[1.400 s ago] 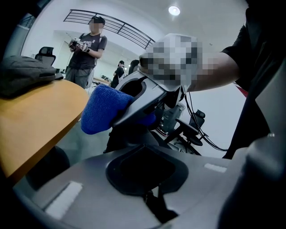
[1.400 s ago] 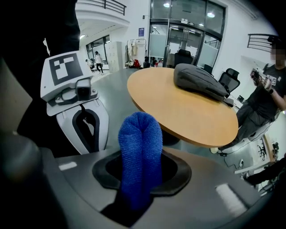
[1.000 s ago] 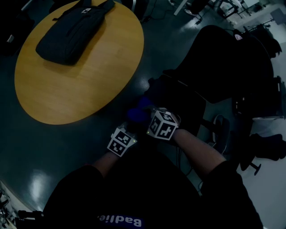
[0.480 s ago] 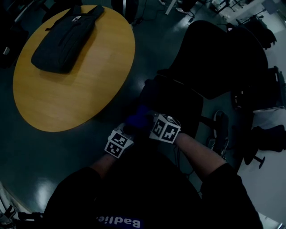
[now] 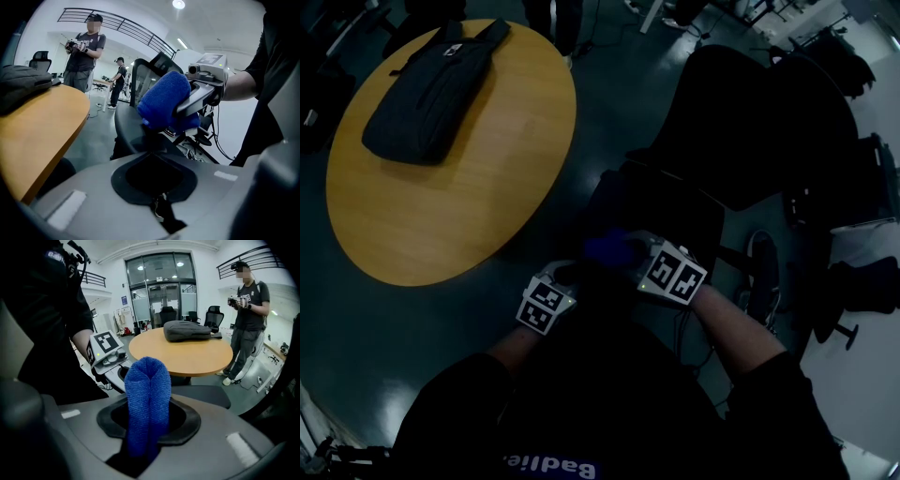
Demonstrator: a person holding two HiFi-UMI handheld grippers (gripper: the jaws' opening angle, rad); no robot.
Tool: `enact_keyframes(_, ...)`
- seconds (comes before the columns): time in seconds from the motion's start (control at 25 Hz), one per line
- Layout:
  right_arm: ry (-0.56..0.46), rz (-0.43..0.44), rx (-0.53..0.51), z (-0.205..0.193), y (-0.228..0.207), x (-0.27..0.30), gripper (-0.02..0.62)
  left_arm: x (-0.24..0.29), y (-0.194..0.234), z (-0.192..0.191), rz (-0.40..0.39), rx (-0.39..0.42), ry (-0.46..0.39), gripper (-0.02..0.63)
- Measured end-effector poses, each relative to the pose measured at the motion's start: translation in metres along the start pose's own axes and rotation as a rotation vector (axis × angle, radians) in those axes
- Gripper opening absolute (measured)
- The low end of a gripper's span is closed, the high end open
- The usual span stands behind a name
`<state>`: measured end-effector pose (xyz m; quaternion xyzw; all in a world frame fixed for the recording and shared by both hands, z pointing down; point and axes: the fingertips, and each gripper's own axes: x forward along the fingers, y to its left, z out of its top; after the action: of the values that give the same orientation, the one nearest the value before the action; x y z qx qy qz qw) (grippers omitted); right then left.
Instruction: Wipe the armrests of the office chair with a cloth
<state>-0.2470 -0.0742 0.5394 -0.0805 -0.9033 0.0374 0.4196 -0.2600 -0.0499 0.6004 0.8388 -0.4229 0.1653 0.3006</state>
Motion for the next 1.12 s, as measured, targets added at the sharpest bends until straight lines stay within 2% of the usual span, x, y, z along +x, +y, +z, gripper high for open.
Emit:
enact_keyframes(0.2, -0.013, -0.087, 0.035, -0.003, -0.047, -0.027, 0.129, -0.001, 0.002, 0.001, 0.004, 0.000, -0.002, 0.017)
enact_keyframes(0.56, 0.060, -0.186, 0.081, -0.021, -0.138, -0.045, 0.129, 0.002, 0.004, 0.006, 0.010, -0.008, -0.003, 0.017)
enact_keyframes(1.12, 0.167, -0.239, 0.101, -0.044, -0.193, -0.013, 0.130, 0.001, 0.010, 0.009, 0.035, -0.032, -0.017, 0.017)
